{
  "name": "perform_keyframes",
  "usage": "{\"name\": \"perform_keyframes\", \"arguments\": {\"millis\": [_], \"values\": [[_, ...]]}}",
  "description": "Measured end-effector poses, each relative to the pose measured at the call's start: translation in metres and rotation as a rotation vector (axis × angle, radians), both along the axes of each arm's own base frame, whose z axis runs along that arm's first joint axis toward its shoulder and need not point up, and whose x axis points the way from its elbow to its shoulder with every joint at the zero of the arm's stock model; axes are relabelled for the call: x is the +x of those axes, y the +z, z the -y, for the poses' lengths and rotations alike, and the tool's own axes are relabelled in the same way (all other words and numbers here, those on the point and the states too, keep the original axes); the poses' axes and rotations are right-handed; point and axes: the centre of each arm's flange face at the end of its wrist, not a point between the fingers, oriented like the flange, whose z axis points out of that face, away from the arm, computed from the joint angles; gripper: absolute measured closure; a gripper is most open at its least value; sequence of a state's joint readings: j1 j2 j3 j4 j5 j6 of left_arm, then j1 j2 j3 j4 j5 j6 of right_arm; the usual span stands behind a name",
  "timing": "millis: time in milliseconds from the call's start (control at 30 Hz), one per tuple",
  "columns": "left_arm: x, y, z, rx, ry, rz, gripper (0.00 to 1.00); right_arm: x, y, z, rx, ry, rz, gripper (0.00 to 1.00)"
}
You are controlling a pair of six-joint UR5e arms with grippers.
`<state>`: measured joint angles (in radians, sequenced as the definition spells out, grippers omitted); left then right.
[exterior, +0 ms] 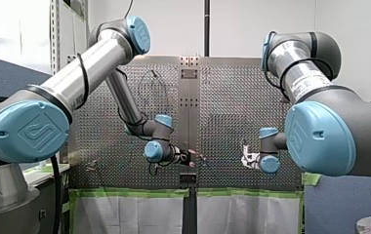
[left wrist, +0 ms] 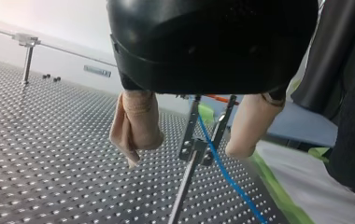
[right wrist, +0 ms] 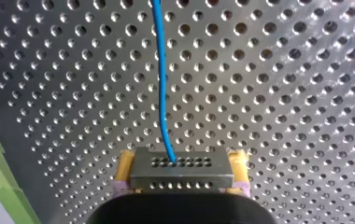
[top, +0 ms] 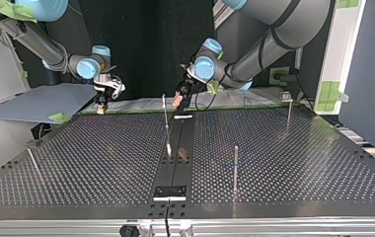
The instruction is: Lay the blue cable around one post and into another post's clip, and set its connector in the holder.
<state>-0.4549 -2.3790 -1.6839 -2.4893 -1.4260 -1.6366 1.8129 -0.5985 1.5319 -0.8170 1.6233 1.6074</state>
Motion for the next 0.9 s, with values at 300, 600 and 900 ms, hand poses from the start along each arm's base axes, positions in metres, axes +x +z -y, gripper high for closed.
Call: {"name": "perform_keyframes", "arguments": {"millis": [300, 600, 900], "values": [[-0.024, 0.024, -0.016, 0.044, 0.069, -0.017, 0.0, -0.002, 0.001, 0.001, 0.0, -0.008, 0.003, 1.0], [-0.035, 0.039, -0.021, 0.055, 0.1, -0.005, 0.0, -0.003, 0.0, 0.001, 0.005, -0.004, 0.019, 1.0], [-0.051, 0.066, -0.038, -0.016, 0.178, 0.021, 0.0, -0.004, -0.002, 0.001, 0.015, 0.006, 0.032, 1.0]]}}
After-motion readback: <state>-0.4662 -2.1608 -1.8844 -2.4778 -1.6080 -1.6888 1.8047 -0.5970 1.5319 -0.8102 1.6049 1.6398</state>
